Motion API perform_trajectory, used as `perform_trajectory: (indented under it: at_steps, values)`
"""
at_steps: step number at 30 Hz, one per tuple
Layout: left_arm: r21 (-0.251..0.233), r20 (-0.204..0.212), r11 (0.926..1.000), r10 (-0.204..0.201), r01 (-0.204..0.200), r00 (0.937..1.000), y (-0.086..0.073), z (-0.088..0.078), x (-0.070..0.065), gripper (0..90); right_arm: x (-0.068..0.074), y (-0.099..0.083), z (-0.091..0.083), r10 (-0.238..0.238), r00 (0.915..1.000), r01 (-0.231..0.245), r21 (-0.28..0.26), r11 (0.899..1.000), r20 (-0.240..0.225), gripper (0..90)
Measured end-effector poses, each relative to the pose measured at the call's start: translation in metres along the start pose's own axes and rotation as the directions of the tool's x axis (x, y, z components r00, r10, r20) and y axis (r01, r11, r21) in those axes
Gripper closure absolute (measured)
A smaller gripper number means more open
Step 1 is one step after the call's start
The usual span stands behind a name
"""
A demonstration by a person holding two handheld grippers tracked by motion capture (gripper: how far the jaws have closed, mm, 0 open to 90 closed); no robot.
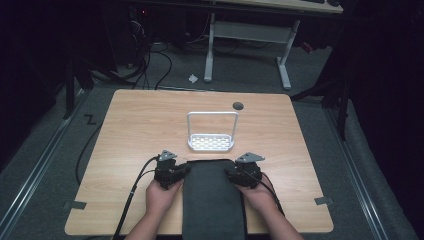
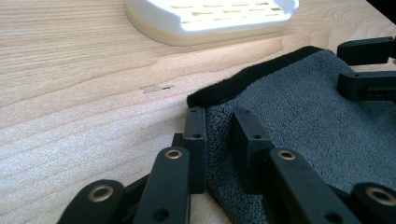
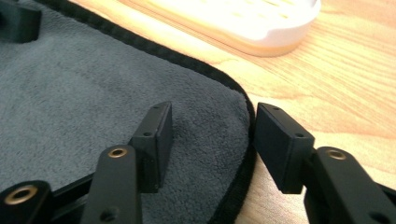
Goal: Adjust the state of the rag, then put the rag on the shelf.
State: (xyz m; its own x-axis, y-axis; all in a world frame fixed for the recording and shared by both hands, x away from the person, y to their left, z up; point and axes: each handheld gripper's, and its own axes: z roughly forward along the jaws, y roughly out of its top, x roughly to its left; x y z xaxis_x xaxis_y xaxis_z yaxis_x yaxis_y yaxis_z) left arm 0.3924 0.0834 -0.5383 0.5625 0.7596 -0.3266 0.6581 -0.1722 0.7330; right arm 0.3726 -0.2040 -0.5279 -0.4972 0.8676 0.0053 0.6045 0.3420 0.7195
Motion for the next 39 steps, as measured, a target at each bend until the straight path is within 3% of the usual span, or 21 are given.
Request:
perform_trajectory:
  at_steps: [2, 5, 14, 17, 20, 24, 39]
  values:
    - [0.0, 0.001, 1.0, 0.0, 0.0, 1.0, 0.0, 0.0, 0.0, 76.6, -0.003, 0.0, 0.001, 0.03, 0.9994, -0.03, 0.003, 1.0, -0.014, 45.4]
    - [0.0, 0.002, 1.0, -0.002, 0.002, 1.0, 0.0, 0.0, 0.0, 76.6, -0.002, -0.001, 0.002, 0.023, 0.9996, -0.023, -0.005, 1.0, -0.018, 48.3]
    - [0.0, 0.01, 1.0, -0.006, 0.006, 0.9999, 0.0, 0.0, 0.001, 76.6, 0.005, -0.002, 0.0, 0.024, 0.9981, -0.024, -0.007, 1.0, -0.057, 74.2]
    - [-0.001, 0.013, 0.9999, -0.01, 0.01, 0.9999, 0.0, 0.0, 0.001, 76.7, 0.005, -0.001, 0.0, 0.024, 0.9973, -0.024, -0.006, 1.0, -0.07, 77.9]
    - [-0.005, 0.014, 0.9999, -0.013, 0.013, 0.9998, -0.001, 0.0, 0.001, 76.9, 0.005, -0.001, 0.0, 0.025, 0.997, -0.025, -0.004, 1.0, -0.074, 79.7]
    - [-0.02, 0.021, 0.9997, -0.013, 0.013, 0.9997, -0.001, -0.002, 0.001, 77.5, 0.01, 0.0, -0.005, -0.019, 0.999, 0.016, -0.05, 0.999, -0.041, 79.9]
    - [-0.105, 0.032, 0.9944, 0.015, -0.012, 0.9994, -0.003, -0.013, -0.002, 84.6, 0.015, 0.0, -0.022, -0.025, 0.9989, 0.02, -0.133, 0.991, -0.04, 79.7]
